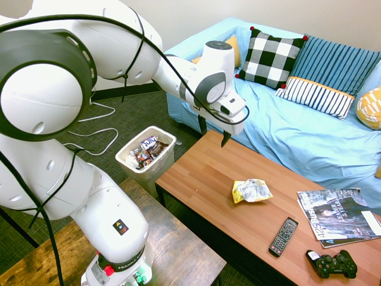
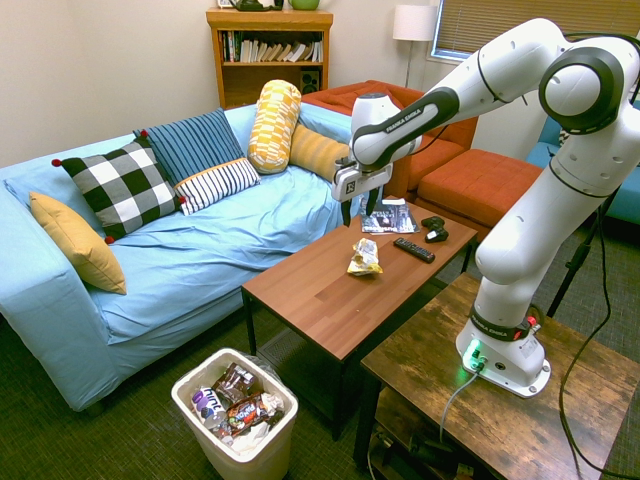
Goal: Throw the chip bag in the trash bin
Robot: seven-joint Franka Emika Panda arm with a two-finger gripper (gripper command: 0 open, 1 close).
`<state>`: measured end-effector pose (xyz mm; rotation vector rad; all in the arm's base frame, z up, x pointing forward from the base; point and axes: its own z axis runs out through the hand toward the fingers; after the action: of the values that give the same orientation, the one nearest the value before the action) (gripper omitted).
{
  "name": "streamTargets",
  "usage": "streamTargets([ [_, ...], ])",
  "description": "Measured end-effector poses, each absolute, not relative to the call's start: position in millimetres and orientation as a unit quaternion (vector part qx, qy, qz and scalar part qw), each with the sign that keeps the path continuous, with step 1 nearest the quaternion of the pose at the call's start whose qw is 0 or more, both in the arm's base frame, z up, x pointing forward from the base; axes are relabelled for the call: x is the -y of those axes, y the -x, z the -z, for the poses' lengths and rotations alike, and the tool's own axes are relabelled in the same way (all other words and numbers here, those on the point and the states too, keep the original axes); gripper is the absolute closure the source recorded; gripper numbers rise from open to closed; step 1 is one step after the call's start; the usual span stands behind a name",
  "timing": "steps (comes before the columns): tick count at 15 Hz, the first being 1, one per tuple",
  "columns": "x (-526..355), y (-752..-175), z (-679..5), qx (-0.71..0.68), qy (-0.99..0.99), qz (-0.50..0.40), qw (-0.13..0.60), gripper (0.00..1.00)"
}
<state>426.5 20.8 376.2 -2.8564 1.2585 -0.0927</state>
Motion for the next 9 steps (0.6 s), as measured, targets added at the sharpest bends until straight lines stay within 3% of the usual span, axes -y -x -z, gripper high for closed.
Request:
streamTargets([
  [9, 57.8, -474.0, -342.0, -0.520, 0.854, -0.004, 0.002, 0.00],
])
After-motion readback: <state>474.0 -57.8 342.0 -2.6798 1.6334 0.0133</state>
